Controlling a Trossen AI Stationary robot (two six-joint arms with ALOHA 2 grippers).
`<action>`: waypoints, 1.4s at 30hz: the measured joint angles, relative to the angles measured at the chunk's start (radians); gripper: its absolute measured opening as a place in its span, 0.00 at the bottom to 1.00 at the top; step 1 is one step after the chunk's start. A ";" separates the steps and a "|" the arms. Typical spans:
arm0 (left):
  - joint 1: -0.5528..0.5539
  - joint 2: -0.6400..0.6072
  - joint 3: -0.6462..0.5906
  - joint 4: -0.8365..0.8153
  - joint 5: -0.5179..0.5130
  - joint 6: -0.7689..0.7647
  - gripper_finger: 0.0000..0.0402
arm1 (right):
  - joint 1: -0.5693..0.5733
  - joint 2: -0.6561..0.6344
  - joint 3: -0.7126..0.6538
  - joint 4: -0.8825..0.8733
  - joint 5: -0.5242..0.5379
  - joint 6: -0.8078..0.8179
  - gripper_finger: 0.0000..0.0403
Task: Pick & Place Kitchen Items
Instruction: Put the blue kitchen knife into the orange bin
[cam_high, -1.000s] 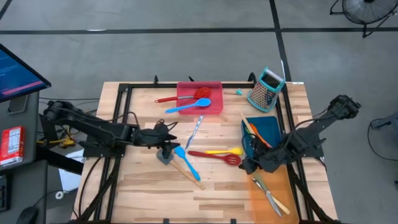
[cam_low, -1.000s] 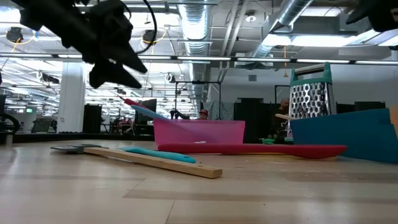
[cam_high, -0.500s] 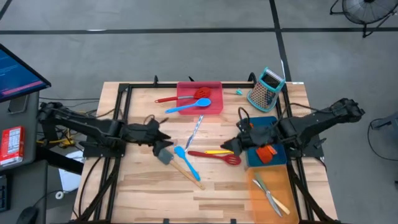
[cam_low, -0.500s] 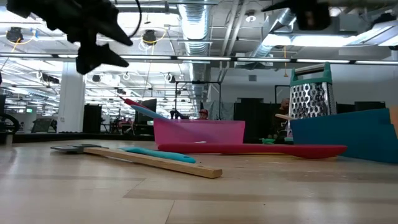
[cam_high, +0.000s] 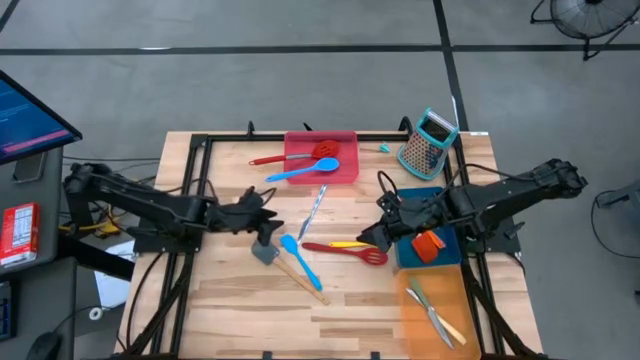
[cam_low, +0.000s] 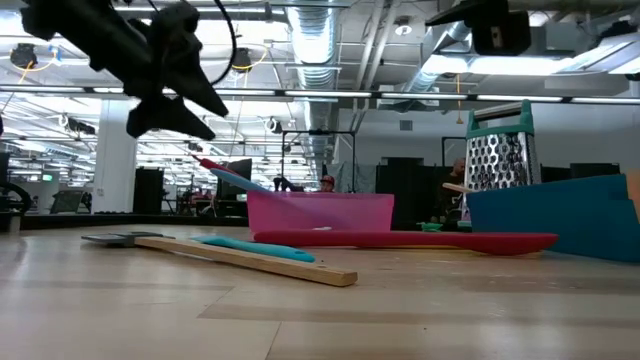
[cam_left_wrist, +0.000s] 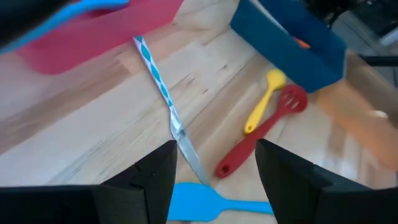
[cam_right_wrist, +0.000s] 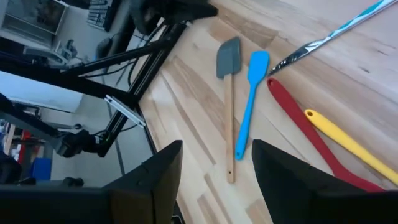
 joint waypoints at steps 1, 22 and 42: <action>0.004 0.021 0.000 0.018 0.000 -0.001 0.50 | 0.000 0.000 0.000 0.001 0.000 -0.004 0.47; 0.098 0.410 0.210 0.142 -0.050 0.194 0.44 | -0.001 -0.001 0.000 0.001 -0.046 -0.033 0.47; 0.170 0.631 0.235 0.300 -0.035 0.277 0.69 | 0.001 -0.001 0.000 0.001 -0.046 -0.034 0.47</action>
